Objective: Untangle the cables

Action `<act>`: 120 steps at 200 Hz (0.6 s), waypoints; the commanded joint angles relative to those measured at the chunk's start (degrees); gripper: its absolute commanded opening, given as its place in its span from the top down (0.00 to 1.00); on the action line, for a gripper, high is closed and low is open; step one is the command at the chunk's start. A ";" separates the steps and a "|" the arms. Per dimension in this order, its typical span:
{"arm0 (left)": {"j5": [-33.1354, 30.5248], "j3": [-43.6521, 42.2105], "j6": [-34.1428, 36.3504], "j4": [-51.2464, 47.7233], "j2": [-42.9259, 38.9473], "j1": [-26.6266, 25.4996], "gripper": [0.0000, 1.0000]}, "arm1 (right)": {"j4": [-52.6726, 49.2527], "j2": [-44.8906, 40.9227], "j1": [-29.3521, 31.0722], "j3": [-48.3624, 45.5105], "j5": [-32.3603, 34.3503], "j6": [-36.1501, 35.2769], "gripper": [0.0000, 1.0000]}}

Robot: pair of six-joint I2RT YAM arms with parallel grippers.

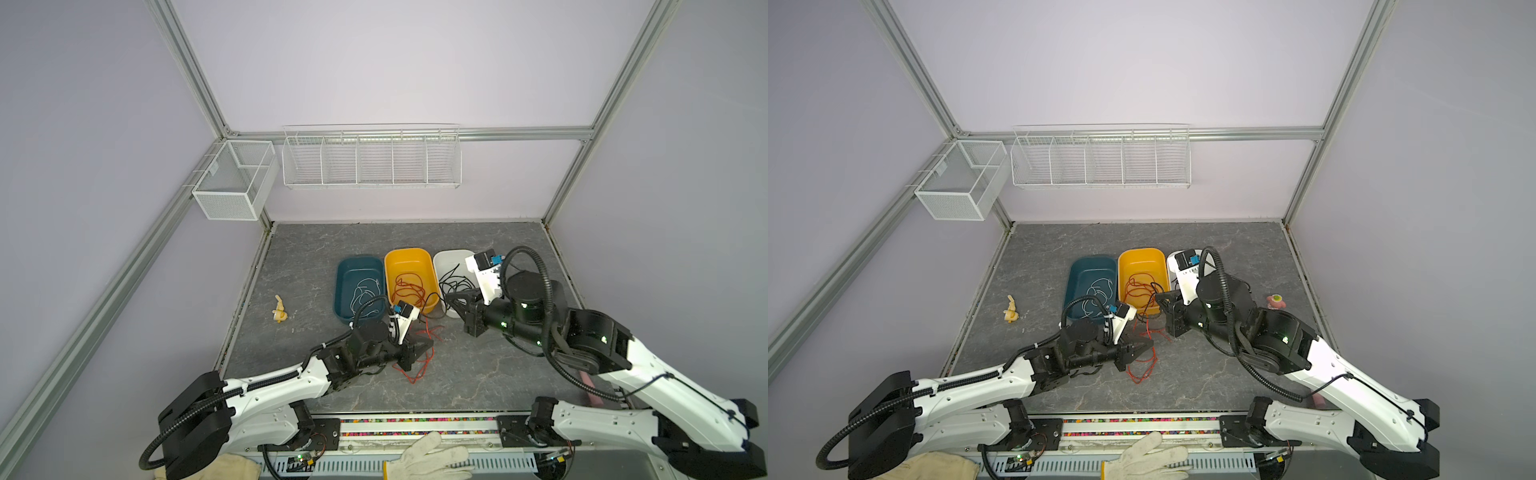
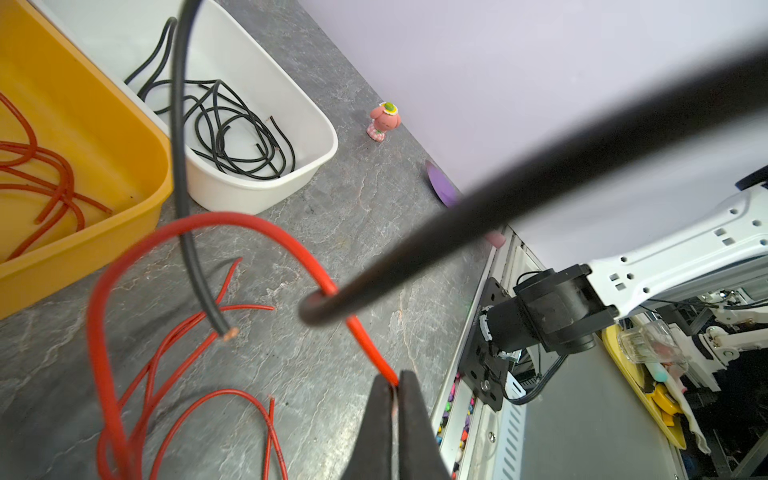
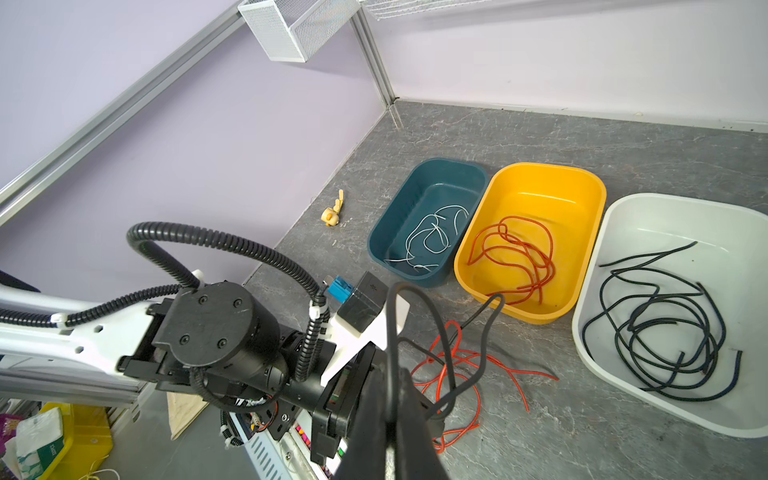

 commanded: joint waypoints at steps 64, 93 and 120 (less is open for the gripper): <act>-3.10 -5.78 1.41 -3.25 -5.30 -0.22 1.00 | -0.59 -4.69 -0.31 -0.30 8.25 -0.49 0.93; -4.41 -6.83 2.32 -4.87 -7.24 -0.21 1.00 | -2.93 -5.88 -0.60 0.08 12.14 -1.41 0.93; -5.79 -6.86 3.19 -7.75 -8.50 -0.20 1.00 | -3.41 -6.61 -1.06 -0.52 14.27 -1.75 0.93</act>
